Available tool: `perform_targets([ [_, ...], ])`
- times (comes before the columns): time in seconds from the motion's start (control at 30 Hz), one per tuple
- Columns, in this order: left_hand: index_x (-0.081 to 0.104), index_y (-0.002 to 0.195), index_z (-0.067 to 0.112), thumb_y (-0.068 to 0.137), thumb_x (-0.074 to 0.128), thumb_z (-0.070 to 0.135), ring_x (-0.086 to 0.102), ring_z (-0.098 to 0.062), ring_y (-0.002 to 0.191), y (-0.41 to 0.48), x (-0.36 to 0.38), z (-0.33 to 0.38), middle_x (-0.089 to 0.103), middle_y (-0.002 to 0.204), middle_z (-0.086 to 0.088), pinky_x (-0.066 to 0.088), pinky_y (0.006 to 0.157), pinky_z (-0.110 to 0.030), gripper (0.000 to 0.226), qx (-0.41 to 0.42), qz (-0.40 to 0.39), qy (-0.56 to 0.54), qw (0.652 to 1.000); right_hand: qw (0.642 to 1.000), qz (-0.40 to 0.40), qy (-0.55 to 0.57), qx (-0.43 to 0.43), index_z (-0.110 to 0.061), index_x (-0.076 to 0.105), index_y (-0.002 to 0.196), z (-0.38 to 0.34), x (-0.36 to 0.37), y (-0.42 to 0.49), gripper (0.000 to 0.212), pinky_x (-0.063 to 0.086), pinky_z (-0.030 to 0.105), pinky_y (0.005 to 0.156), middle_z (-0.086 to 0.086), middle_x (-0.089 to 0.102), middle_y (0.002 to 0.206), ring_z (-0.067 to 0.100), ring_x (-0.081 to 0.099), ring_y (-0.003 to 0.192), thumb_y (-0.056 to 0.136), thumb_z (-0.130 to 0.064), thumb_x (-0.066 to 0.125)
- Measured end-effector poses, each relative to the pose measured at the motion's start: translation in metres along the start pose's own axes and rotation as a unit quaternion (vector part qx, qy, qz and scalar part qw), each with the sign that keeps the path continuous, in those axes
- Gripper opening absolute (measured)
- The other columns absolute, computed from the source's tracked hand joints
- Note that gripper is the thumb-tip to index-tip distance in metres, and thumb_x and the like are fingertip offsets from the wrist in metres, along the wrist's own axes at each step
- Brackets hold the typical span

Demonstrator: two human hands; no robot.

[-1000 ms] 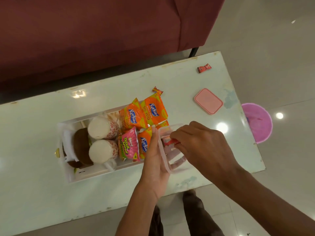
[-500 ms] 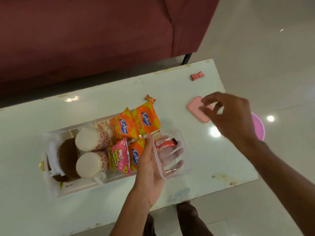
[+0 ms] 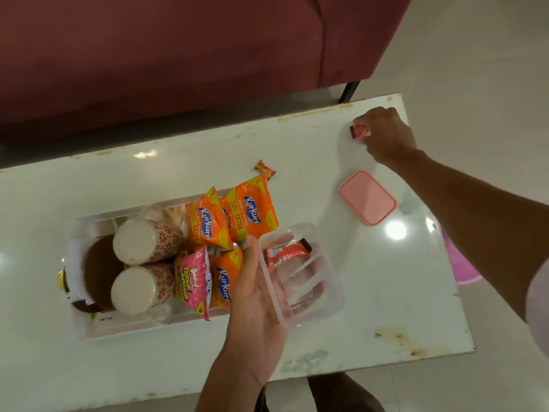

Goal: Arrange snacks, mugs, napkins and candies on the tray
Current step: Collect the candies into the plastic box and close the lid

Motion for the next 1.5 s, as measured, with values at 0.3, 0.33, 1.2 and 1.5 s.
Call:
perform_targets([
  [0.3,0.054,0.143,0.013,0.088,0.050,0.061,0.063,-0.039,0.124,-0.002,-0.007,0.004,0.063,0.137,-0.023,0.049,0.099,-0.054,0.073,0.025,0.027,0.005,0.999,0.973,0.138,0.181,-0.041,-0.017,0.073,0.111,-0.032,-0.066,-0.060,0.025,0.053,0.027,0.078,-0.001,0.074,0.102,0.014,0.065,0.088,0.092,-0.031,0.063],
  [0.33,0.055,0.142,0.013,0.087,0.051,0.061,0.063,-0.039,0.124,-0.004,-0.007,0.005,0.063,0.136,-0.023,0.049,0.099,-0.053,0.073,0.025,0.033,0.003,0.999,0.958,0.150,0.237,-0.059,-0.021,0.073,0.109,-0.048,-0.088,-0.082,0.024,0.051,0.015,0.075,-0.010,0.072,0.098,0.005,0.065,0.081,0.090,-0.034,0.064],
  [1.2,0.064,0.132,0.017,0.101,0.040,0.057,0.067,-0.031,0.112,-0.079,-0.065,0.030,0.071,0.123,-0.013,0.051,0.099,-0.054,0.056,0.009,0.000,0.049,0.999,0.954,0.070,0.249,-0.148,-0.025,0.077,0.091,-0.208,-0.136,-0.295,0.011,0.044,0.010,0.066,-0.021,0.068,0.085,0.001,0.056,0.075,0.083,-0.030,0.074],
  [1.5,0.058,0.139,0.020,0.096,0.047,0.054,0.061,-0.036,0.126,-0.079,-0.074,0.041,0.069,0.129,-0.013,0.051,0.096,-0.053,0.056,0.016,-0.002,-0.021,1.000,0.973,0.045,0.225,0.031,-0.013,0.075,0.103,-0.166,-0.081,-0.158,0.020,0.045,0.009,0.079,-0.003,0.075,0.105,0.005,0.064,0.083,0.093,-0.026,0.064],
])
Point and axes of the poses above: each hand's wrist, its own y-axis towards the middle knuckle, its own x-axis out of the palm, z = x × y, the point moved 3 cm from there along y, towards the middle knuckle
